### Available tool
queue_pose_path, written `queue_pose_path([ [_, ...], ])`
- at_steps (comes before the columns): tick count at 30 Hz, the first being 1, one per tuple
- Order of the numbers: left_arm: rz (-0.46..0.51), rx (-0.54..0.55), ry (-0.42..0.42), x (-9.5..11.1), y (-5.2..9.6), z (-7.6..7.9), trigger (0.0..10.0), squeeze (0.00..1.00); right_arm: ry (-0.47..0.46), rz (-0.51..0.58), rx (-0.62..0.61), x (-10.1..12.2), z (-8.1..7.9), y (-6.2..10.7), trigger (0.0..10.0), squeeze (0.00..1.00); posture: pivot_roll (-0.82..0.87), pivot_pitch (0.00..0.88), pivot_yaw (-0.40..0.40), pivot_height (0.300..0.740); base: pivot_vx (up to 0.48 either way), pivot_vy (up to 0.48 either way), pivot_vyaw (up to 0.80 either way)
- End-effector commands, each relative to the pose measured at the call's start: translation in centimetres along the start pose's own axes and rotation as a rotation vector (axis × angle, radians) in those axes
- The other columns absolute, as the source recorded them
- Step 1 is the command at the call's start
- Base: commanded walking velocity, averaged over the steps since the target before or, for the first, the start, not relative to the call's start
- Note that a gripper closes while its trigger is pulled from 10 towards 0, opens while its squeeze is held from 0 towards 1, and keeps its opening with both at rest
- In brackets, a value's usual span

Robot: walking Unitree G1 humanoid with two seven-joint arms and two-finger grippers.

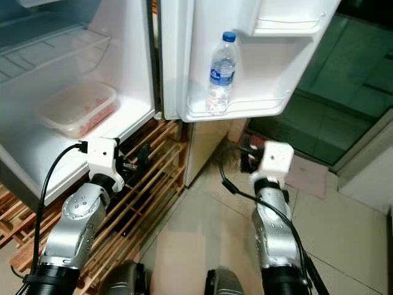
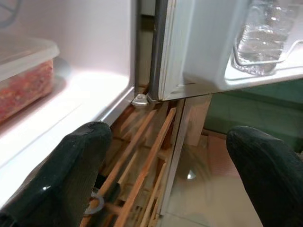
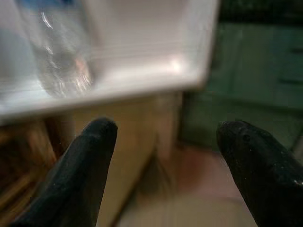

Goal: Restocking fridge

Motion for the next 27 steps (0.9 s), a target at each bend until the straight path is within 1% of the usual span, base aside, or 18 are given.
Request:
queue_pose_path([
  [1,-0.013,0.041,0.006,-0.4,0.1,-0.9,10.0,0.00,0.007,-0.133,-0.044,-3.2,2.2,1.3,10.0,0.00,-0.04,0.000,-0.024,0.693,0.000,0.000,0.00],
  [2,-0.017,0.030,-0.006,-1.1,1.3,-1.2,10.0,0.00,0.024,-0.158,-0.045,-4.3,3.0,2.3,10.0,0.00,-0.05,0.000,-0.019,0.693,0.000,0.000,0.00],
  [3,-0.017,0.030,-0.006,-1.1,1.3,-1.2,10.0,0.00,0.024,-0.158,-0.045,-4.3,3.0,2.3,10.0,0.00,-0.05,0.000,-0.019,0.693,0.000,0.000,0.00],
  [4,-0.007,0.018,-0.018,-1.6,2.7,-1.6,10.0,0.00,0.032,-0.160,-0.032,-4.7,3.2,2.9,10.0,0.00,-0.05,0.000,-0.020,0.693,0.000,0.000,0.00],
  [6,-0.009,0.014,0.022,-2.2,3.8,-1.8,10.0,0.00,0.011,-0.165,-0.032,-4.8,3.1,3.2,10.0,0.00,-0.05,0.000,-0.021,0.693,0.000,0.000,0.00],
  [7,-0.019,0.020,0.005,-2.6,4.2,-1.9,10.0,0.00,0.007,-0.152,-0.025,-4.4,2.8,3.2,10.0,0.00,-0.05,0.000,-0.022,0.693,0.000,0.000,0.00],
  [8,-0.019,0.020,0.005,-2.6,4.2,-1.9,10.0,0.00,0.007,-0.152,-0.025,-4.4,2.8,3.2,10.0,0.00,-0.05,0.000,-0.022,0.693,0.000,0.000,0.00],
  [10,-0.045,0.031,-0.023,-3.7,4.3,-1.7,10.0,0.00,0.011,-0.098,0.005,-3.3,1.8,2.9,10.0,0.00,-0.04,0.000,-0.027,0.693,0.000,0.000,0.00],
  [12,-0.048,0.033,-0.020,-3.9,4.2,-1.7,10.0,0.00,0.008,-0.089,0.010,-3.1,1.7,2.8,10.0,0.00,-0.04,0.000,-0.027,0.693,0.000,0.000,0.00],
  [14,-0.120,0.022,-0.036,-5.8,4.8,-2.0,10.0,0.00,0.038,-0.036,0.071,-2.3,0.8,2.5,10.0,0.00,-0.05,0.000,-0.029,0.693,0.000,0.000,0.00],
  [16,-0.168,0.003,-0.040,-6.8,5.3,-2.1,10.0,0.00,0.045,-0.022,0.087,-2.1,0.6,2.4,10.0,0.00,-0.05,0.000,-0.027,0.693,0.000,0.000,0.00],
  [19,-0.169,-0.033,-0.038,-6.8,5.3,-1.9,10.0,0.00,0.029,-0.028,0.079,-2.1,0.6,2.3,10.0,0.00,-0.06,0.000,-0.025,0.693,0.000,0.000,0.00],
  [20,-0.131,-0.037,-0.020,-6.1,5.1,-1.5,10.0,0.00,0.023,-0.026,0.074,-1.9,0.5,2.2,10.0,0.00,-0.06,0.000,-0.019,0.693,0.000,0.000,0.00],
  [21,-0.131,-0.037,-0.020,-6.1,5.1,-1.5,10.0,0.00,0.023,-0.026,0.074,-1.9,0.5,2.2,10.0,0.00,-0.06,0.000,-0.019,0.693,0.000,0.000,0.00],
  [22,-0.084,-0.044,-0.015,-5.1,4.7,-1.1,10.0,0.00,0.022,-0.016,0.073,-1.7,0.4,1.9,10.0,0.00,-0.06,0.000,-0.016,0.693,0.000,0.000,0.00],
  [24,-0.067,-0.045,-0.002,-4.6,4.5,-1.0,10.0,0.00,0.020,-0.013,0.074,-1.5,0.3,1.8,10.0,0.00,-0.06,0.000,-0.017,0.693,0.000,-0.307,0.00],
  [25,-0.045,-0.058,-0.003,-4.0,4.2,-0.8,10.0,0.00,0.017,-0.009,0.071,-1.4,0.2,1.6,10.0,0.00,-0.06,0.000,-0.017,0.693,0.000,-0.480,0.52],
  [27,-0.039,-0.062,0.006,-3.9,4.1,-0.7,10.0,0.00,0.024,-0.009,0.076,-1.4,0.0,1.5,10.0,0.00,-0.06,0.000,-0.017,0.693,0.000,-0.480,0.63],
])
Point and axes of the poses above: a point about 5 cm out from each wrist's last joint towards the gripper, its own y axis pointing back from the gripper into the wrist, its own x axis along the axis of the wrist's last joint, z = x × y, the point moved 2 cm from there along -y, pointing out of the wrist towards the gripper, and after that the axes turned 2 degrees about y, right-handed, at the moved point
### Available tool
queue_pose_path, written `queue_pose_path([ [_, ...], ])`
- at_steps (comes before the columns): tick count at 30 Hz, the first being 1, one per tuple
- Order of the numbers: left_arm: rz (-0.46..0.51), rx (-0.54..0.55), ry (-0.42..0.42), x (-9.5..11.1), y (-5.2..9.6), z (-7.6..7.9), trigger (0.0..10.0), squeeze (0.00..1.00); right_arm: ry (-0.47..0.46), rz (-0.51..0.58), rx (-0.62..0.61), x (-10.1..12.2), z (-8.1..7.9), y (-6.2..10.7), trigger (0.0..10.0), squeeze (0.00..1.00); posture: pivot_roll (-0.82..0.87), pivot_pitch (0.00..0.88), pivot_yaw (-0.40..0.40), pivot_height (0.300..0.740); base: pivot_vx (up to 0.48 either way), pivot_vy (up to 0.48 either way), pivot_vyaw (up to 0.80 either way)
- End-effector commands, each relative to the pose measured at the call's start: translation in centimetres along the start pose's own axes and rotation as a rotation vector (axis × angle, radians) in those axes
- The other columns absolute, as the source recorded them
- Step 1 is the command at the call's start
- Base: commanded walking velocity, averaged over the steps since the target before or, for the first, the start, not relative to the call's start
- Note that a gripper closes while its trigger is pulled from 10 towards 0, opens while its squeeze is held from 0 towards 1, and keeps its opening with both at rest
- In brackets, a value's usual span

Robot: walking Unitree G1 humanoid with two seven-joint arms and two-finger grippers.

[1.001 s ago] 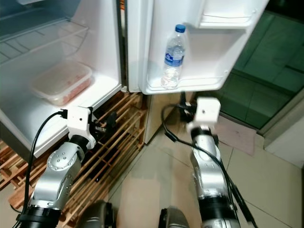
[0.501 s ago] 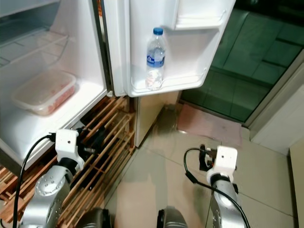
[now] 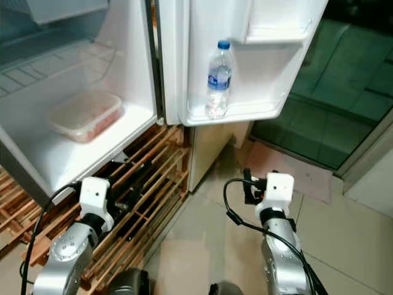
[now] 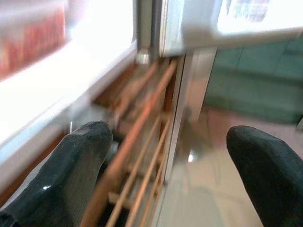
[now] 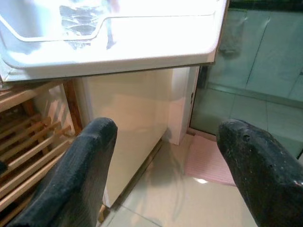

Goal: Restocking fridge

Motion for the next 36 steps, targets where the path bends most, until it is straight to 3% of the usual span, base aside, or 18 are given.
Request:
queue_pose_path([
  [1,0.025,-0.019,0.013,0.6,-0.1,0.5,10.0,0.00,0.006,-0.006,-0.015,0.0,0.3,0.0,10.0,0.00,-0.06,0.000,-0.018,0.693,0.000,-0.480,0.74],
  [6,0.038,-0.003,0.038,0.9,-0.2,0.6,10.0,0.00,-0.013,-0.007,-0.013,0.1,-0.2,0.2,10.0,0.00,-0.06,0.000,-0.020,0.693,0.000,-0.480,0.70],
  [9,0.048,0.011,0.055,1.1,-0.2,0.5,10.0,0.00,0.032,0.072,0.008,1.6,-0.7,0.1,10.0,0.00,-0.06,0.000,-0.020,0.693,0.000,-0.480,0.00],
  [10,0.075,0.029,0.065,1.6,-0.3,0.3,10.0,0.00,0.066,0.152,0.027,3.4,-1.2,0.0,10.0,0.00,-0.06,0.000,-0.022,0.693,0.000,-0.480,0.00],
  [13,0.114,0.052,0.070,2.3,-0.5,0.0,10.0,0.00,0.069,0.211,0.034,4.8,-1.5,-0.3,10.0,0.00,-0.06,0.000,-0.024,0.693,0.000,-0.480,0.00],
  [27,0.135,0.056,0.069,2.7,-0.9,0.6,10.0,0.00,0.086,0.147,0.052,3.5,-1.7,-0.3,10.0,0.00,-0.06,0.000,-0.035,0.693,0.000,-0.480,0.00],
  [36,0.103,0.098,0.065,2.2,-1.4,0.2,10.0,0.00,0.112,0.112,0.063,2.5,-1.7,-0.3,10.0,0.00,-0.06,0.000,-0.038,0.693,0.000,-0.373,0.77],
])
Point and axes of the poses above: a point about 5 cm out from each wrist's last joint towards the gripper, its own y axis pointing back from the gripper into the wrist, its own x axis along the axis of the wrist's last joint, z = x × y, the point moved 2 cm from there along -y, pointing out of the wrist towards the gripper, and after that the axes turned 2 degrees about y, right-handed, at the moved point
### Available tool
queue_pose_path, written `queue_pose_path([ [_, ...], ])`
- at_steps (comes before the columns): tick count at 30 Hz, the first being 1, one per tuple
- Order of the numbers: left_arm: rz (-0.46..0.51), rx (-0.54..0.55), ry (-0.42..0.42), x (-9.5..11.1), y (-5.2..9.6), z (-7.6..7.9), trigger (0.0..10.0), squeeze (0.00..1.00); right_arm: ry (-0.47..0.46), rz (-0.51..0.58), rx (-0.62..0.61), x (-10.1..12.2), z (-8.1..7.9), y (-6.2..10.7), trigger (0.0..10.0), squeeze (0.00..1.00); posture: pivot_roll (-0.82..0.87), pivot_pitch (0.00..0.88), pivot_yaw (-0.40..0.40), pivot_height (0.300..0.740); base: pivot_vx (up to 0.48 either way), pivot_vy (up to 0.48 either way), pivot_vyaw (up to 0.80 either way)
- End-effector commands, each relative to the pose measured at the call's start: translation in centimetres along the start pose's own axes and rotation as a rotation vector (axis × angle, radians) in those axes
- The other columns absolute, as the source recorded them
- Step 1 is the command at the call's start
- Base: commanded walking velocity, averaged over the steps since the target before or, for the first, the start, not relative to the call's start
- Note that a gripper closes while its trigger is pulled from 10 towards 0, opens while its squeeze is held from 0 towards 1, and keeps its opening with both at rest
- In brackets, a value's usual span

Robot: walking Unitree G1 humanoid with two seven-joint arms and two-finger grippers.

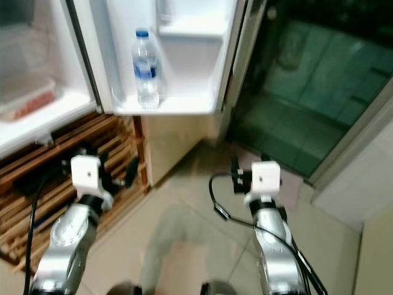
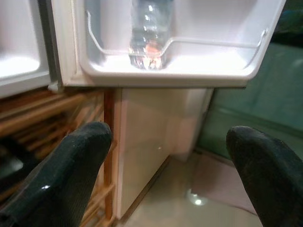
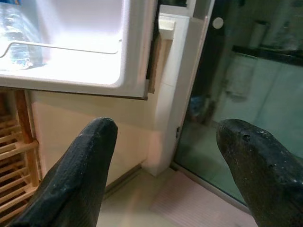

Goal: Restocking fridge

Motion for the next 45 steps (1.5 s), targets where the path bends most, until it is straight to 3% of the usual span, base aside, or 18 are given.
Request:
queue_pose_path([
  [1,-0.009,-0.001,0.007,0.1,-0.6,0.6,10.0,0.00,0.013,-0.022,-0.010,-0.5,0.5,0.1,10.0,0.00,-0.06,0.000,-0.038,0.693,0.000,0.000,0.76],
  [5,-0.025,0.029,-0.008,0.1,-1.5,0.9,10.0,0.00,0.015,-0.018,0.005,-0.4,-0.1,-0.1,10.0,0.00,-0.06,0.000,-0.035,0.693,0.000,-0.116,0.75],
  [14,-0.040,0.027,-0.018,-0.2,-1.7,1.0,10.0,0.00,0.020,-0.013,0.018,-0.4,-0.4,-0.2,10.0,0.00,-0.06,0.000,-0.032,0.693,0.000,-0.462,0.74],
  [18,-0.054,0.001,0.023,-0.4,-1.7,1.4,10.0,0.00,0.026,-0.015,0.025,-0.4,-0.5,-0.4,10.0,0.00,-0.06,0.000,-0.035,0.693,0.000,-0.447,0.73],
  [22,-0.055,0.046,0.055,-0.4,-1.9,0.7,10.0,0.00,0.030,-0.017,0.032,-0.4,-0.6,-0.6,10.0,0.00,-0.06,0.000,-0.036,0.693,0.000,-0.435,0.72],
  [39,-0.039,0.064,0.001,0.1,-2.4,0.3,10.0,0.00,0.040,-0.025,0.031,-0.7,-0.7,-1.0,10.0,0.00,-0.07,0.000,-0.032,0.693,0.363,-0.305,0.70],
  [45,-0.035,0.029,-0.012,0.1,-2.4,1.0,10.0,0.00,0.044,-0.024,0.033,-0.7,-0.7,-1.2,10.0,0.00,-0.07,0.000,-0.033,0.693,0.372,-0.298,0.70],
])
Point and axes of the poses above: a point about 5 cm out from each wrist's last joint towards the gripper, its own y axis pointing back from the gripper into the wrist, its own x axis along the axis of the wrist's last joint, z = x × y, the point moved 2 cm from there along -y, pointing out of the wrist towards the gripper, and after that the axes turned 2 degrees about y, right-handed, at the moved point
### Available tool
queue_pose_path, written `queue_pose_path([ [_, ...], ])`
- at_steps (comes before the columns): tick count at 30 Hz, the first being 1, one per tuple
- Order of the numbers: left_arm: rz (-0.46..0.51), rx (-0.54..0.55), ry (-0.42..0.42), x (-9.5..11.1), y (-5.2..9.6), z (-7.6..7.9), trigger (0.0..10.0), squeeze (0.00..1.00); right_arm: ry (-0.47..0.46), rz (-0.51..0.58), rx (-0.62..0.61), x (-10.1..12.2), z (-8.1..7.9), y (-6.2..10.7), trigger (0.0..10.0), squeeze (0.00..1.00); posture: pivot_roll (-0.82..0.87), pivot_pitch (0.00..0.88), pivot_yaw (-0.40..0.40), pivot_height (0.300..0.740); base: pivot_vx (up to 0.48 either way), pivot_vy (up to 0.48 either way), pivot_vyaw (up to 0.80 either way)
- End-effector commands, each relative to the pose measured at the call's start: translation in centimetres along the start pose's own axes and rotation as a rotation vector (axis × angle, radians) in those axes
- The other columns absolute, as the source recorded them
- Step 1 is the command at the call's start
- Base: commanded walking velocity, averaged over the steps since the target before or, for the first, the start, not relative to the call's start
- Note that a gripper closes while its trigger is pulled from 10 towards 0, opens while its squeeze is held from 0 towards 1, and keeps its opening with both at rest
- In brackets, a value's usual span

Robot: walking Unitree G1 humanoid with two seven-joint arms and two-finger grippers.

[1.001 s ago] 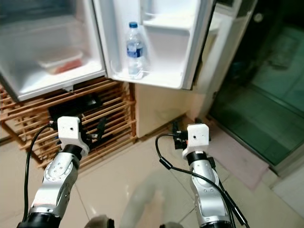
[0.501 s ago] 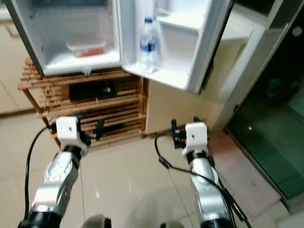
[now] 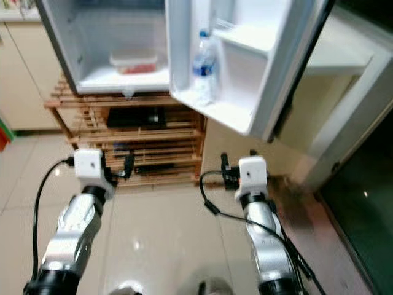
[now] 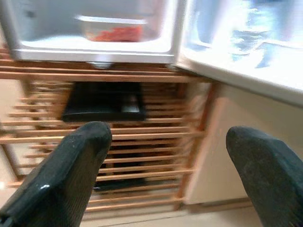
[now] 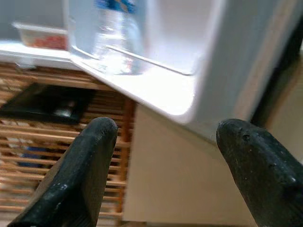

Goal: Restocking fridge

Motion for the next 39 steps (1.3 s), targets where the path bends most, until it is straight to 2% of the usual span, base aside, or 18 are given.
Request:
queue_pose_path([
  [1,0.017,-0.014,-0.037,0.5,-0.1,-0.1,10.0,0.00,-0.006,0.008,0.001,0.2,-0.2,-0.3,10.0,0.00,-0.07,0.000,-0.033,0.693,0.341,-0.334,0.69],
  [3,0.020,-0.019,-0.048,0.5,-0.1,0.0,10.0,0.00,-0.006,0.007,0.001,0.2,-0.2,-0.3,10.0,0.00,-0.07,0.000,-0.033,0.693,0.338,-0.338,0.69],
  [4,0.027,-0.036,-0.074,0.6,-0.2,0.3,10.0,0.00,-0.036,0.008,-0.008,0.2,-0.1,-0.3,10.0,0.00,-0.07,0.000,-0.033,0.693,0.319,-0.352,0.00],
  [14,0.033,-0.105,-0.116,0.6,-0.4,1.2,10.0,0.00,-0.032,0.001,-0.009,-0.3,0.0,-0.1,10.0,0.00,-0.07,0.000,-0.033,0.693,0.274,-0.389,0.00],
  [21,0.021,-0.124,-0.084,0.2,-0.2,1.6,10.0,0.00,-0.023,-0.059,0.017,-2.2,-0.1,2.2,10.0,0.00,-0.07,0.000,-0.033,0.693,0.074,-0.114,0.00],
  [25,0.015,-0.121,-0.072,0.1,0.0,1.4,10.0,0.00,0.005,-0.116,0.020,-3.8,0.7,4.2,10.0,0.00,-0.08,0.000,-0.031,0.693,0.000,0.000,0.00],
  [27,0.015,-0.119,-0.069,0.1,0.0,1.3,10.0,0.00,0.009,-0.131,0.010,-4.1,0.9,4.4,10.0,0.00,-0.08,0.000,-0.031,0.693,0.000,0.000,0.00],
  [30,-0.012,-0.093,-0.072,-0.6,-0.1,0.8,10.0,0.00,0.055,-0.207,-0.067,-6.1,3.1,4.1,10.0,0.00,-0.08,0.000,-0.029,0.693,0.000,0.000,0.00],
  [32,-0.038,-0.107,-0.104,-1.4,-0.1,0.5,10.0,0.00,0.133,-0.258,-0.143,-7.2,5.1,3.4,10.0,0.00,-0.08,0.000,-0.029,0.693,0.000,0.000,0.00],
  [36,-0.201,-0.108,-0.161,-5.3,0.0,-0.9,10.0,0.00,0.199,-0.260,-0.303,-5.5,8.8,-0.1,10.0,0.00,-0.06,0.000,-0.028,0.693,0.000,0.000,0.00],
  [39,-0.297,-0.119,-0.191,-7.3,0.5,-1.3,10.0,0.00,0.223,-0.232,-0.358,-3.8,10.3,-1.9,10.0,0.00,-0.04,0.000,-0.023,0.693,0.000,0.000,0.00],
])
Point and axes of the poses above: a point about 5 cm out from each wrist's last joint towards the gripper, its own y axis pointing back from the gripper into the wrist, its own x axis along the axis of the wrist's last joint, z = x × y, the point moved 2 cm from there along -y, pointing out of the wrist towards the gripper, and after that the axes turned 2 degrees about y, right-handed, at the moved point
